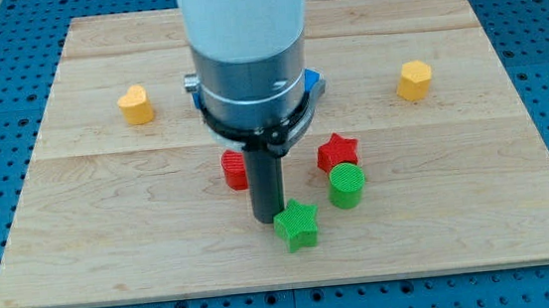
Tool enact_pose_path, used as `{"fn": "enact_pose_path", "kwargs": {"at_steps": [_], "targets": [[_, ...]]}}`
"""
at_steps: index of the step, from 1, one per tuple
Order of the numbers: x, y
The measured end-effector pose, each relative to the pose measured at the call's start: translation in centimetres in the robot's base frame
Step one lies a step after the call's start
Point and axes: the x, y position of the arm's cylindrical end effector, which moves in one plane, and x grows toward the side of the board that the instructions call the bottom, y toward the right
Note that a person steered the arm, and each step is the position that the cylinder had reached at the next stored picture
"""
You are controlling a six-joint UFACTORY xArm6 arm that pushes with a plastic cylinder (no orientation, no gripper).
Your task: Move green star at the bottom of green circle
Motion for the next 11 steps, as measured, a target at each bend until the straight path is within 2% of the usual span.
{"fn": "enact_pose_path", "kwargs": {"at_steps": [2, 6, 9, 11], "targets": [[4.7, -2.1], [2.6, 0.8], [2.6, 5.0], [4.6, 7.4]]}}
